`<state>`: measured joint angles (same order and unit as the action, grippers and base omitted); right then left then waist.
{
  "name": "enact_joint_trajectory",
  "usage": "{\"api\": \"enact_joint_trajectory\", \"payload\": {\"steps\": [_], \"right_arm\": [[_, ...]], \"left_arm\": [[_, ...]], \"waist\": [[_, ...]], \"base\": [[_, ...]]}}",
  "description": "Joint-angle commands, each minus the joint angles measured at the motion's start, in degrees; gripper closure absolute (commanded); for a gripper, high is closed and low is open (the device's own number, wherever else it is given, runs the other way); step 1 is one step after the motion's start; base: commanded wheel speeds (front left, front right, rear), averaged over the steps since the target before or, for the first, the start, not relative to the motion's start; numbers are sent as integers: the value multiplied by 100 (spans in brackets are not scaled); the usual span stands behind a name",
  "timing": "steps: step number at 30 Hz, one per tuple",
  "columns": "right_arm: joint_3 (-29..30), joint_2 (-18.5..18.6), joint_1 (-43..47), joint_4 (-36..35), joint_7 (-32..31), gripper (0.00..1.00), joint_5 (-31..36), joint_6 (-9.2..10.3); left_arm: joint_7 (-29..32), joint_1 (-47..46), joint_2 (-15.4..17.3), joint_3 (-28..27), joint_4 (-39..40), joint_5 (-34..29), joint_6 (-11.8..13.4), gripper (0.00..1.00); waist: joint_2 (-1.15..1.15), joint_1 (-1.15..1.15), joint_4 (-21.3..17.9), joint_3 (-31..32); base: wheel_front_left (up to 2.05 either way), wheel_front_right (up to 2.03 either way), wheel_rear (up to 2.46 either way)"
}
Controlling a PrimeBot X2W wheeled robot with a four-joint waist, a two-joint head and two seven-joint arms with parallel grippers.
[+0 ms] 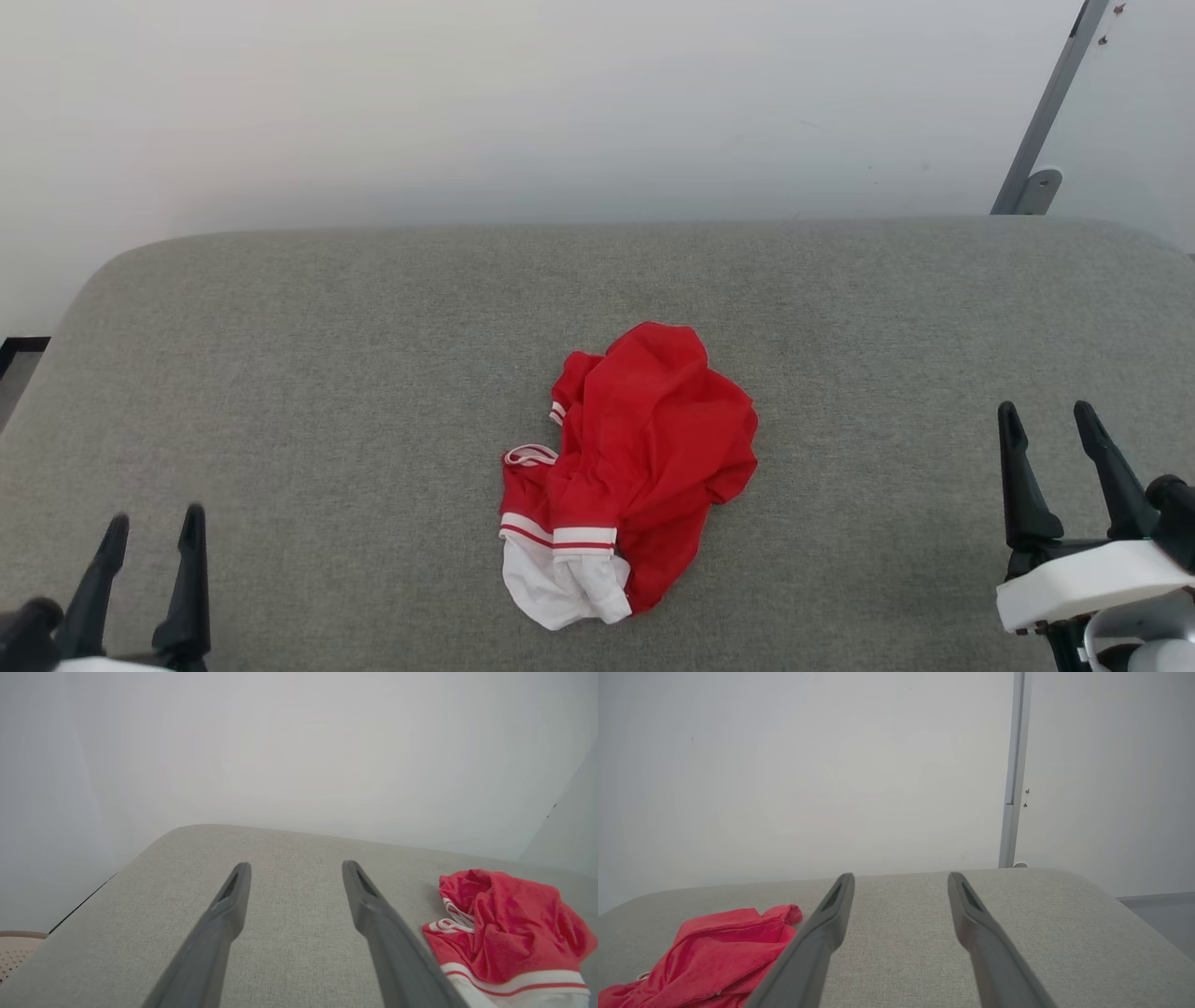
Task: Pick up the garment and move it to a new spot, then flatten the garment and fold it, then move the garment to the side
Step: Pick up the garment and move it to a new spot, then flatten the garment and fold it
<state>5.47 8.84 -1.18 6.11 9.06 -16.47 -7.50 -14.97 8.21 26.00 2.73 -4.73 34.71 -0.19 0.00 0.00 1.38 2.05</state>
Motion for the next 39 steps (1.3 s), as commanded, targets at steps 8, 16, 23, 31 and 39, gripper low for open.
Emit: {"api": "enact_joint_trajectory", "payload": {"steps": [8, 16, 23, 31, 39], "right_arm": [[-34, -15, 129, -23, -21, 0, -2, 2], [-43, -16, 155, 2, -15, 0, 7, 2], [-58, -12, 141, -4, -41, 0, 37, 2], [-97, -9, 47, -70, -129, 0, 63, 2], [-227, -22, -19, -116, -175, 0, 62, 2]], "left_arm": [[-30, 161, -369, -400, -307, -221, -452, 0], [-30, 93, -610, -562, -474, -377, -635, 0], [77, -37, -633, -301, -534, -363, -685, 0], [1197, -454, -675, 434, -318, -102, -719, 0], [2757, -838, -737, 1075, -218, -1, -545, 0]], "waist": [[0, 0, -8, 22], [0, 0, 2, 18], [0, 0, -5, 6], [0, 0, -121, -72], [0, 0, -412, -245]], "base": [[0, 0, 0], [0, 0, 0], [0, 0, 0], [0, 0, 0], [0, 0, 0]]}}
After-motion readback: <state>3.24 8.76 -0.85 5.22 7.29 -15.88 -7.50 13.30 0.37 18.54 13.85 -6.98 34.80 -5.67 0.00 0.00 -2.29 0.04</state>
